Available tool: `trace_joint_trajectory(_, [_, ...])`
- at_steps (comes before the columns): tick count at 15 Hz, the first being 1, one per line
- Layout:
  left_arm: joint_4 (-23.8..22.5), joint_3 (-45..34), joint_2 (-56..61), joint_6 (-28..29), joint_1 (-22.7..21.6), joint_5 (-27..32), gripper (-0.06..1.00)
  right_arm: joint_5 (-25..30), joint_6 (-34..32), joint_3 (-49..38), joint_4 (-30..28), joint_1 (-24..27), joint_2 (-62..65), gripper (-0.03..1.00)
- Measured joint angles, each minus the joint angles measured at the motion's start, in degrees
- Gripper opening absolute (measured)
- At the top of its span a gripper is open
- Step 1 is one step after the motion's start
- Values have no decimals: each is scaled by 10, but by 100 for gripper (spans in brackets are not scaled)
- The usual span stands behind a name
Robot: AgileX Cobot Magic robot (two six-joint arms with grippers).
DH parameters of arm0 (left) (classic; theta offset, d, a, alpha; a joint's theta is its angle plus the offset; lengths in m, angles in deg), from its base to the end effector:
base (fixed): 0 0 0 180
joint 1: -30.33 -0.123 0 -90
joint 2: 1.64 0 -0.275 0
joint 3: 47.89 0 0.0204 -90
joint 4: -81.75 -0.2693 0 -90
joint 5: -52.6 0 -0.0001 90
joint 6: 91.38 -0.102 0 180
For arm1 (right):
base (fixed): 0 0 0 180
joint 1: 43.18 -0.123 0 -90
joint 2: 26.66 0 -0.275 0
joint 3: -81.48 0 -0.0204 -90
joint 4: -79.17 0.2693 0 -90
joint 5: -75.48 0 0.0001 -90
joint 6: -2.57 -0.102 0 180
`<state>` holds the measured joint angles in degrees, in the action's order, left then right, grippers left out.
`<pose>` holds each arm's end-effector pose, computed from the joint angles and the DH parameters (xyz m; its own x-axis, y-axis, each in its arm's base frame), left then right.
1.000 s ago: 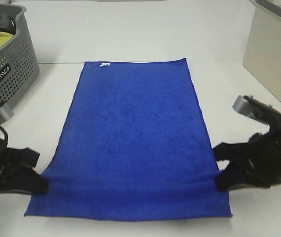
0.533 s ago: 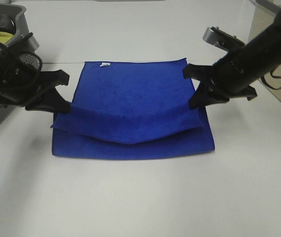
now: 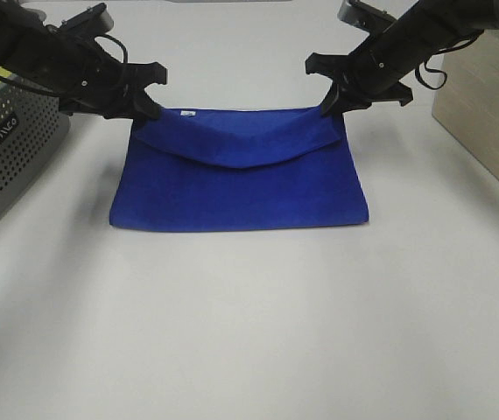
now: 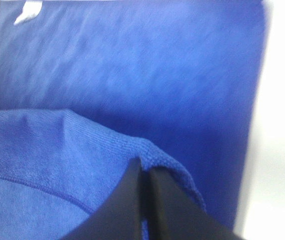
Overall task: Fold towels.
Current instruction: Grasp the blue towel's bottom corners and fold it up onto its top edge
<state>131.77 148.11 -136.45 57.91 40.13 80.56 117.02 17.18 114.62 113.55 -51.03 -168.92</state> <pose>0.4901 -0.1219 0.1358 -0.8088 -0.1178 -0.5762 0.1844 0.8795 -0.4387 0.5222 0.1106 0.1446 -0.8682 0.0830 -0.4892 -0.1535 0.8926 0.4238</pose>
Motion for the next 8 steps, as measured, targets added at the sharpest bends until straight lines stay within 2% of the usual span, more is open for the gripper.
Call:
trace_joint_trajectory(5, [0, 120, -97, -2, 0, -61, 0, 7, -1, 166, -3, 21, -112, 0])
trace_joint_trajectory(8, [-2, 144, -118, -5, 0, -120, 0, -4, 0, 224, -6, 22, -152, 0])
